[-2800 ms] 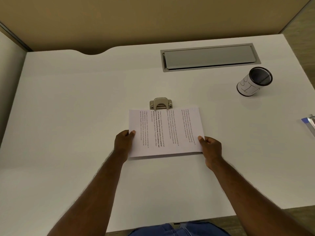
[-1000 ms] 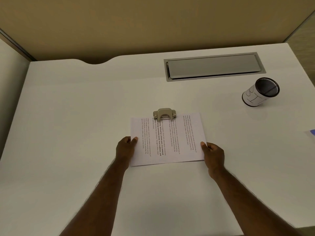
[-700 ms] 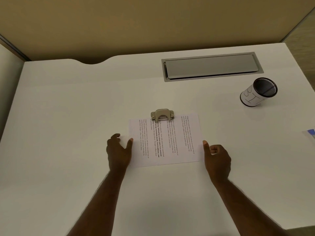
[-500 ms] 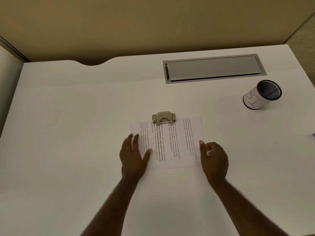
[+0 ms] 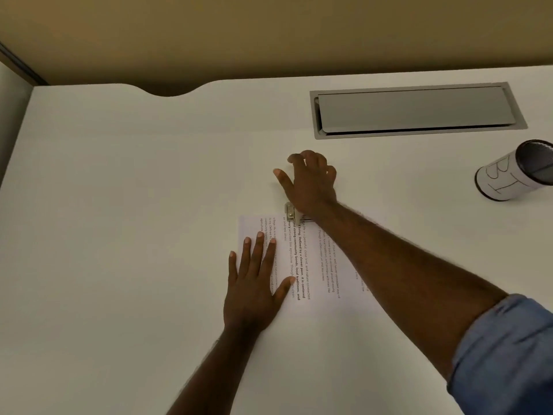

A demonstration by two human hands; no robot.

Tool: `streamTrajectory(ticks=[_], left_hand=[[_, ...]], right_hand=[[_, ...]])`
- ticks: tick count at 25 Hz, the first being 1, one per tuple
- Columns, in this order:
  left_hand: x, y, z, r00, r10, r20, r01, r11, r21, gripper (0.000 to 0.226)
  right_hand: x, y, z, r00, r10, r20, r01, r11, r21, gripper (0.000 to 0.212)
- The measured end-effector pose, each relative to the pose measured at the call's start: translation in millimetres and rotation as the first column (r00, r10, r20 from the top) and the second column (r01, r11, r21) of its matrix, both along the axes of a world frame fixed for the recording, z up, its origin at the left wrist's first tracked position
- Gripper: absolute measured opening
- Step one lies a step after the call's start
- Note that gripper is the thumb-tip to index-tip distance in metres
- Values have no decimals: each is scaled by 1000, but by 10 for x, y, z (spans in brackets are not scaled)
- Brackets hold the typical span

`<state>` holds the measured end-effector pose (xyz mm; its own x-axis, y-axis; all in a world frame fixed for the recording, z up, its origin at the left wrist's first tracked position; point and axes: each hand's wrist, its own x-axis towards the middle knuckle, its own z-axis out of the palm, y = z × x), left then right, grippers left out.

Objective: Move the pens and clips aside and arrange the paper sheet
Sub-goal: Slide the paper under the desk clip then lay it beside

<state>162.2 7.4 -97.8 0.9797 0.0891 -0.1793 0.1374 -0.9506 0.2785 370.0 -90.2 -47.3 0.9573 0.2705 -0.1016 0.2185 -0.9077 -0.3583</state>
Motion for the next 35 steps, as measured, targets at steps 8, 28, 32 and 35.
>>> streamTrajectory(ticks=[8,28,32,35], left_hand=[[12,-24,-24,1000,13,19,-13,1000,0,81],[0,-12,-21,999,12,31,-12,1000,-9,81],[-21,-14,24,999,9,36,-8,1000,-14,79],[-14,-26,48,1000,6,15,-6,1000,-10,79]], right_hand=[[112,67,-340,999,10,-49,-18,986,-165,65],[-693,-720,165,839,-502,209,442,854,274,47],[-1641,-1347,-12,672,-740,-17,740,672,4,64],[-1898,-1281,-76,669,-741,-58,736,671,-90,91]])
